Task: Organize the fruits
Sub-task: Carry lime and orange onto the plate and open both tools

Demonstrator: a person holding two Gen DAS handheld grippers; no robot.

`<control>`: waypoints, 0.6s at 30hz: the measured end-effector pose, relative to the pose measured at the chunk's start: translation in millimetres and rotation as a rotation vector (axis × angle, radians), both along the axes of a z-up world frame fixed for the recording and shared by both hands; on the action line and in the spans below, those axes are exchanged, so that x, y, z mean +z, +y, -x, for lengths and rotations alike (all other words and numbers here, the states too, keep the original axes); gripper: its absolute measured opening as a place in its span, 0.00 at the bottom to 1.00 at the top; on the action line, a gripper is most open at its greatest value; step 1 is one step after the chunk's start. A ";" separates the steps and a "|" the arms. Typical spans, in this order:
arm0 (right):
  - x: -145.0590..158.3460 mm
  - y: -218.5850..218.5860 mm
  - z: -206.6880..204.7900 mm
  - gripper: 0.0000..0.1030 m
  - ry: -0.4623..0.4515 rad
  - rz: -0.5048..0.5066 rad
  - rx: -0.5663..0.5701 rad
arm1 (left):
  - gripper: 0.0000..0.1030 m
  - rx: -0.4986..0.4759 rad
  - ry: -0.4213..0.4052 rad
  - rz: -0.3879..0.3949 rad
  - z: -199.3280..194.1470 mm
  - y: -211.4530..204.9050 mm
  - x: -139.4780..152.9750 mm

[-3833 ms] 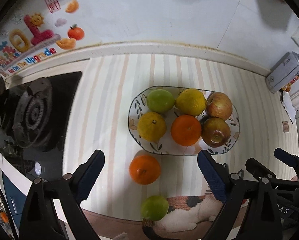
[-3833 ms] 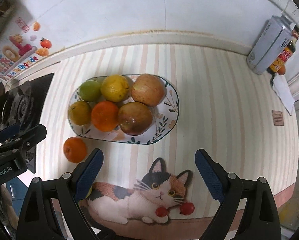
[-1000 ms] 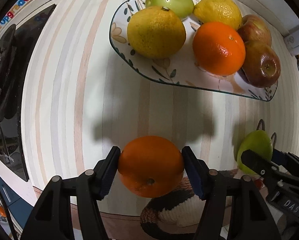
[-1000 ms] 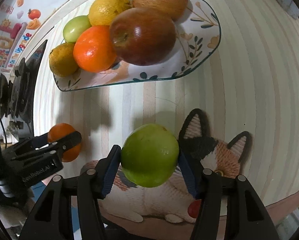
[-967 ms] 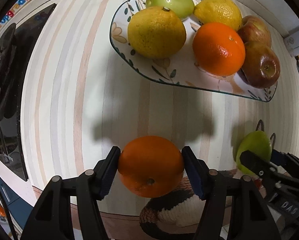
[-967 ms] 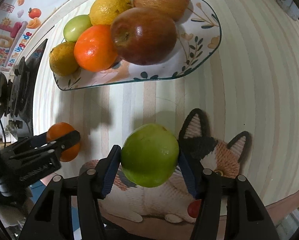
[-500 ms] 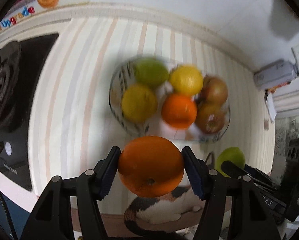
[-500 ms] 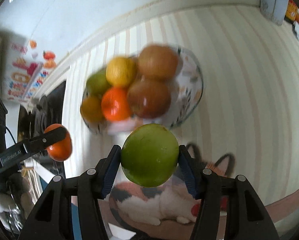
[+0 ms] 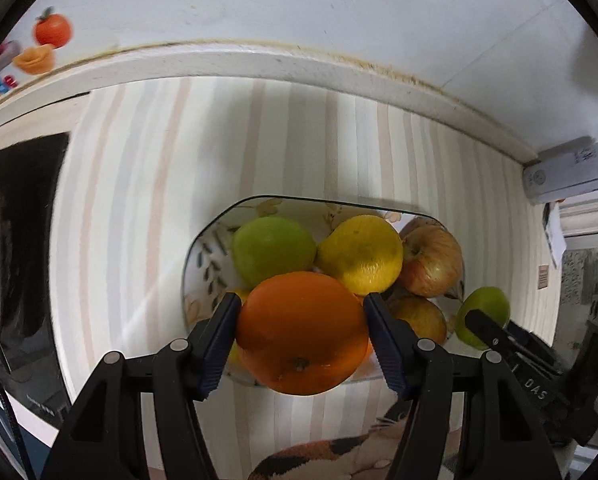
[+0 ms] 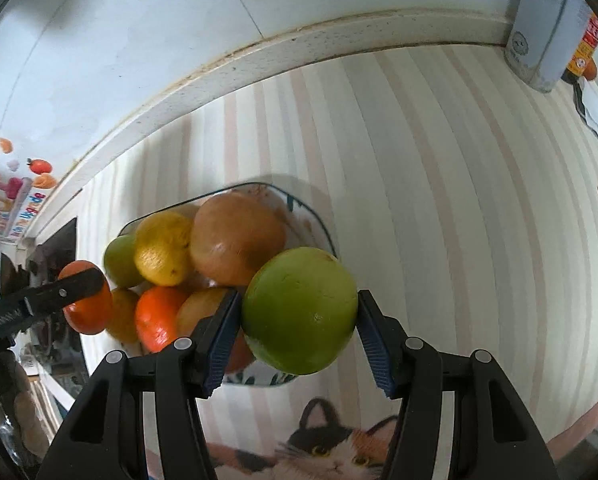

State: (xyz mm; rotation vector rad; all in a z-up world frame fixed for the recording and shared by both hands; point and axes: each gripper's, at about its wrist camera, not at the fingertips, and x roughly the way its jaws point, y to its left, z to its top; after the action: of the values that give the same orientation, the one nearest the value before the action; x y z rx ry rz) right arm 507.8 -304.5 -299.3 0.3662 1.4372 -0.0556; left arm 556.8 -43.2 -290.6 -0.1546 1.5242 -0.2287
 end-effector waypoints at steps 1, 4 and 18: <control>-2.7 1.2 -2.6 0.59 0.005 0.007 0.004 | 0.59 -0.014 0.006 -0.010 -2.3 -4.5 -4.8; -12.4 5.2 -8.5 0.59 0.023 0.007 0.012 | 0.60 -0.049 0.032 -0.030 -4.8 -13.5 -16.7; -18.9 1.6 -6.4 0.82 0.060 -0.030 -0.012 | 0.83 -0.029 0.041 -0.024 -6.9 -14.9 -21.3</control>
State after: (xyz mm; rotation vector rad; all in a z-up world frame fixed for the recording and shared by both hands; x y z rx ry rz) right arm 514.2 -302.9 -318.2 0.4003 1.4970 -0.0554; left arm 563.7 -58.1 -311.9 -0.1189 1.5702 -0.2316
